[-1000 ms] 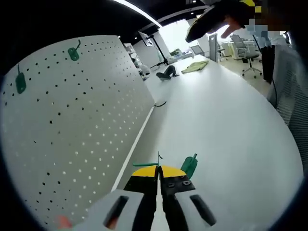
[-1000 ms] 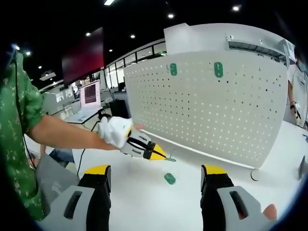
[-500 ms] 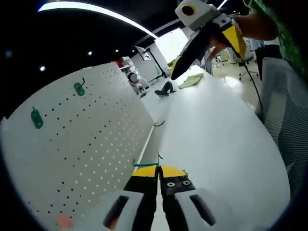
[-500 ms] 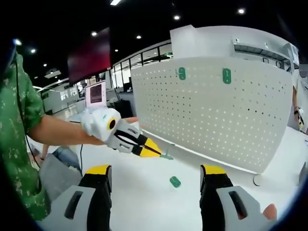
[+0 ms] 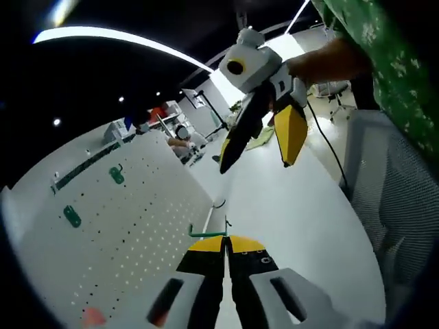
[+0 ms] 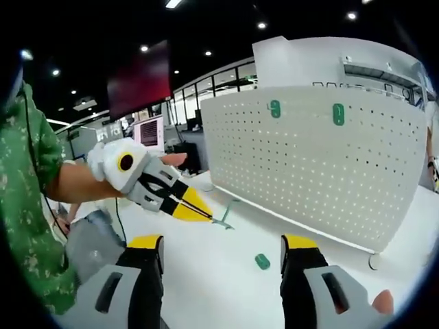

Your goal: Insert the hook assembly into the mounting plate slot until the hook locks in place.

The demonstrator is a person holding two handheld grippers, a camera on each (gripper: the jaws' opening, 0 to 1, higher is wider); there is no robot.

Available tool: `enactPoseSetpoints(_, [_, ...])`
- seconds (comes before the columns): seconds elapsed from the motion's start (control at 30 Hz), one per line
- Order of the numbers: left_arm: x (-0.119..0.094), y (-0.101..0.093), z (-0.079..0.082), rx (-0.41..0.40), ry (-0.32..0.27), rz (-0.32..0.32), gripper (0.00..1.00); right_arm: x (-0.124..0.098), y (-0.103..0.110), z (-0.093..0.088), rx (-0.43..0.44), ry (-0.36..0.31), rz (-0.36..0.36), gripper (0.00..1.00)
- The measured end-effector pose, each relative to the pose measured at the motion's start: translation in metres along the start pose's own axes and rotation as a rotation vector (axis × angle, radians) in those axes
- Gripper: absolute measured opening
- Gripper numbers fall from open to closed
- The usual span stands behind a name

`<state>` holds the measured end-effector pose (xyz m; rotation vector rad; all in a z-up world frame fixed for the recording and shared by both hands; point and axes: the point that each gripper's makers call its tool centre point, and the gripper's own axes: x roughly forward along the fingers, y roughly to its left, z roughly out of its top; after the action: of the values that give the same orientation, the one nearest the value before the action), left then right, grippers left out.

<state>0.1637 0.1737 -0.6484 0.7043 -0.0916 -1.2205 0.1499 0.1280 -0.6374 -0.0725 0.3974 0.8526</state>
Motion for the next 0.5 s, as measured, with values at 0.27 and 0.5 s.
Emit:
enactPoseSetpoints(0.27, [-0.018, -0.010, 0.029, 0.046, -0.039, -0.018, 0.01, -0.012, 0.017, 0.013, 0.091, -0.024, 0.125, 0.61])
enactPoseSetpoints(0.5, [-0.027, -0.017, 0.050, 0.078, -0.073, -0.036, 0.01, -0.025, 0.033, 0.031, 0.242, -0.044, 0.289, 0.50])
